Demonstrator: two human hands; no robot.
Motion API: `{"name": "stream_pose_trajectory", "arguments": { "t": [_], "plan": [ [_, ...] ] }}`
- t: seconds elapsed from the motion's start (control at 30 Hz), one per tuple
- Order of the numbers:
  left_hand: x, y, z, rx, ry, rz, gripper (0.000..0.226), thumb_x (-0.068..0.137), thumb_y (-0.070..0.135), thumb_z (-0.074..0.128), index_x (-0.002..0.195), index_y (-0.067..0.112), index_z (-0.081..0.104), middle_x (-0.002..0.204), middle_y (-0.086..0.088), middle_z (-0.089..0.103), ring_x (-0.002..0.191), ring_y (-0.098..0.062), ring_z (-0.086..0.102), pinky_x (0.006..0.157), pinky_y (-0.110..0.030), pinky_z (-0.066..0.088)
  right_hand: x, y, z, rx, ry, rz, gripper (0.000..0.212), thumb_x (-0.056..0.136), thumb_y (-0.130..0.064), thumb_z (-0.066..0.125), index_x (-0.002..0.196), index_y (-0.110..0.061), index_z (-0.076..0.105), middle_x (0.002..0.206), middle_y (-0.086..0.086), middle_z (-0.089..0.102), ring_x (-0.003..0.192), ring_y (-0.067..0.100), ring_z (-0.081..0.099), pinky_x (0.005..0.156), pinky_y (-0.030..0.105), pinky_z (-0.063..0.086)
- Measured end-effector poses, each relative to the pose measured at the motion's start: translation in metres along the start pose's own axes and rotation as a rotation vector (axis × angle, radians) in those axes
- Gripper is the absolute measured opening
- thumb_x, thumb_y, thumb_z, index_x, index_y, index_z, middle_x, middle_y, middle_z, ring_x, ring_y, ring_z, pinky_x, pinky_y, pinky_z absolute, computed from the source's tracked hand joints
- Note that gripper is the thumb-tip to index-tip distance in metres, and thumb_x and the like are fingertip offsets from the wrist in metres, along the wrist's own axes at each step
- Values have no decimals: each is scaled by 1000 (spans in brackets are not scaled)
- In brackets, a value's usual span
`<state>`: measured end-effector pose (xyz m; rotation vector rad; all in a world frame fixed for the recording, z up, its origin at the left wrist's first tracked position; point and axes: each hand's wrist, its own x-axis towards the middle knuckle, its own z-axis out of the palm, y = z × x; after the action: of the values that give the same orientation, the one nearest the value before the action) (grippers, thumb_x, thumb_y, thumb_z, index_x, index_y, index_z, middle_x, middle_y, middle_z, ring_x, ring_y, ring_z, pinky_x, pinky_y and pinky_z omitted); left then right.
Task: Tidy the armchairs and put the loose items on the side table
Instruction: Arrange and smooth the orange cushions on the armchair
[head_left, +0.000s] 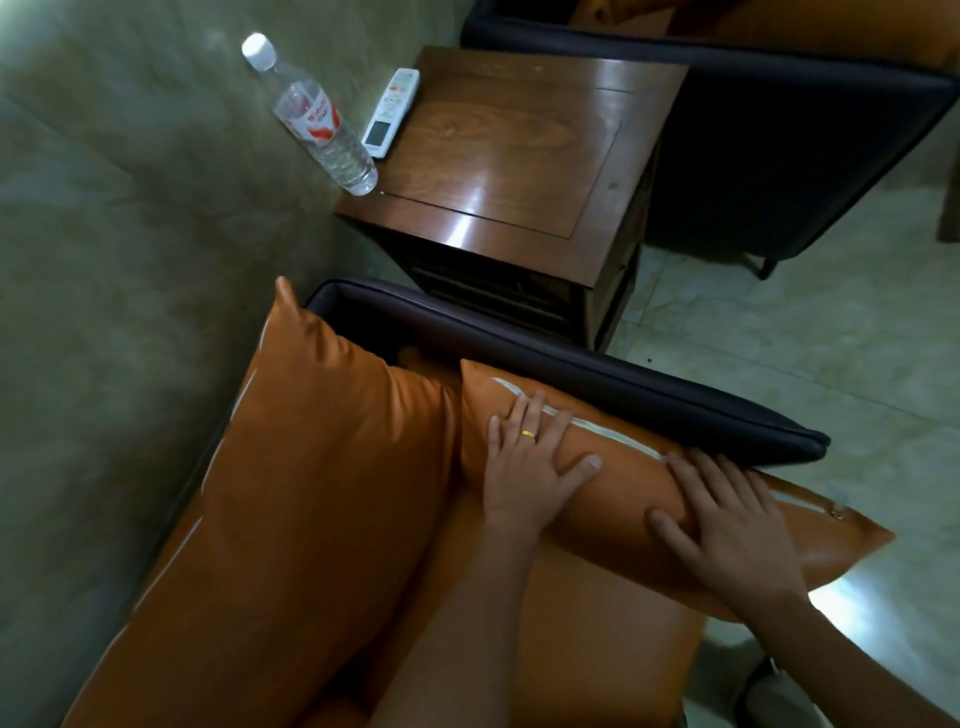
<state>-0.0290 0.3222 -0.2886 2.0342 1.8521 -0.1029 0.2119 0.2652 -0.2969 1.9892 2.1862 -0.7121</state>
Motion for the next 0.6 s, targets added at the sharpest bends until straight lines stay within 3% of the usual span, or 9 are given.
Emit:
{"name": "stream_pose_trajectory", "arguments": {
  "t": [0.17,0.33,0.47,0.6],
  "plan": [
    [-2,-5,-8,29,-20,-96,74,91,75,23,155,38,20,167,8,4,153,-13,-7,121,-54,-3,-36,55,-2,3,9,102,82,90,-75,23,152,-24,40,154,9,44,143,33,36,118,53,23],
    [-6,-2,-29,-146,-29,-279,78,94,69,31,158,34,5,167,10,-1,153,-16,-11,120,-59,5,-46,89,-7,-5,-25,193,86,86,-82,14,154,-33,31,159,4,36,150,30,24,117,58,14],
    [-14,22,-30,-211,-37,-215,76,95,63,39,157,38,5,167,5,-3,153,-18,-13,119,-58,1,-49,87,-7,21,-22,184,85,87,-80,16,153,-29,35,160,5,34,151,30,22,118,61,11],
    [-11,70,-9,-205,-83,-70,68,96,61,35,156,44,7,167,7,-3,152,-16,-16,115,-62,-8,-39,52,-7,63,27,48,73,91,-71,30,149,-29,41,159,4,36,150,29,26,116,64,12]
  ]
}}
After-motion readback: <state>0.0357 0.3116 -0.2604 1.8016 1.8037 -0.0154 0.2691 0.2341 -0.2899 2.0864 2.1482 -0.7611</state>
